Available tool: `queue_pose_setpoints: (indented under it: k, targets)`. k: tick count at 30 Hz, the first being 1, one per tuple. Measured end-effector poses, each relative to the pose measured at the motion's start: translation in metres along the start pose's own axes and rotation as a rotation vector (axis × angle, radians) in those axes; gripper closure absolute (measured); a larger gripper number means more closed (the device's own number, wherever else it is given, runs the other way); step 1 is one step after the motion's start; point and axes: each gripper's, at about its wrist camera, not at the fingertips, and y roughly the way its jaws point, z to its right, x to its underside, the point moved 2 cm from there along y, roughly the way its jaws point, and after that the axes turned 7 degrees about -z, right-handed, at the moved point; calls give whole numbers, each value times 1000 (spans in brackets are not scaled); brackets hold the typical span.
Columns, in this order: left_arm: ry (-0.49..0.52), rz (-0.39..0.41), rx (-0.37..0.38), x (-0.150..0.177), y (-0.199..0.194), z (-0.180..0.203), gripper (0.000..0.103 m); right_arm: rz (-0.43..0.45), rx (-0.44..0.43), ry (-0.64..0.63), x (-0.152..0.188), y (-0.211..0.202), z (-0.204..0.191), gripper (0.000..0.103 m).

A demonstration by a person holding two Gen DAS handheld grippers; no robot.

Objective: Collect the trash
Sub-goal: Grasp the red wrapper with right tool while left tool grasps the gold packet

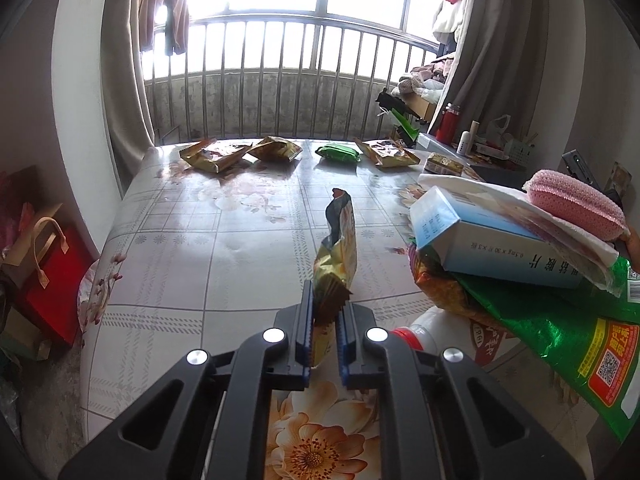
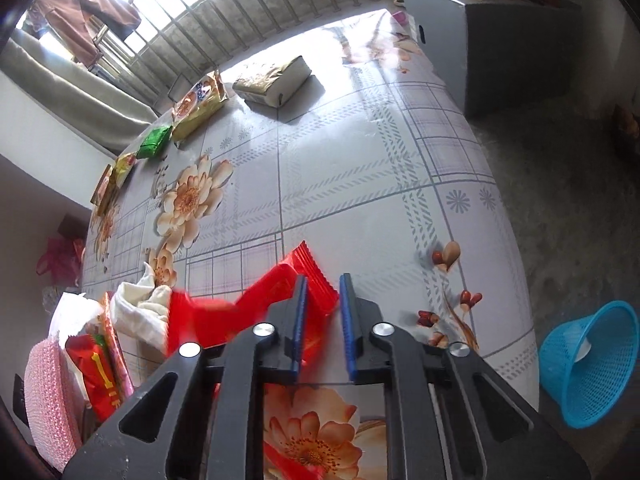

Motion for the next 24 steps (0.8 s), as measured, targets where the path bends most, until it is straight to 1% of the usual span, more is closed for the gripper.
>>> queue_pose_setpoints:
  k: [2, 10, 12, 13, 14, 15, 16, 17, 18, 20, 21, 24]
  targets:
    - [-7, 4, -4, 0, -2, -1, 94, 6, -6, -4, 2, -3, 1, 103]
    - [-26, 23, -6, 2, -11, 0, 94, 90, -28, -34, 7, -35, 0, 103]
    - [-33, 23, -4, 3, -12, 0, 94, 97, -34, -44, 8, -39, -2, 103]
    - [-36, 22, -4, 3, -12, 0, 94, 89, -48, -50, 7, -39, -3, 100]
    - [-39, 21, -4, 4, -12, 0, 94, 75, -60, -52, 7, -37, -5, 99]
    - [-41, 21, -3, 4, -12, 0, 94, 73, -59, -57, 7, -35, -7, 95]
    - [-43, 20, -2, 4, -12, 0, 94, 70, -44, -70, 6, -32, -10, 88]
    - [-44, 20, -1, 4, -12, -1, 94, 66, -29, -89, 6, -29, -13, 74]
    - [-45, 19, 0, 5, -12, -1, 94, 66, -6, -108, 4, -24, -17, 63]
    - [-45, 19, -2, 5, -13, -1, 94, 66, 43, -152, 1, -17, -24, 61]
    - [-44, 19, -2, 5, -12, -1, 94, 60, 63, -178, -2, -11, -29, 57]
    - [-47, 18, -5, 6, -12, -1, 94, 26, 129, -260, -7, 8, -42, 56]
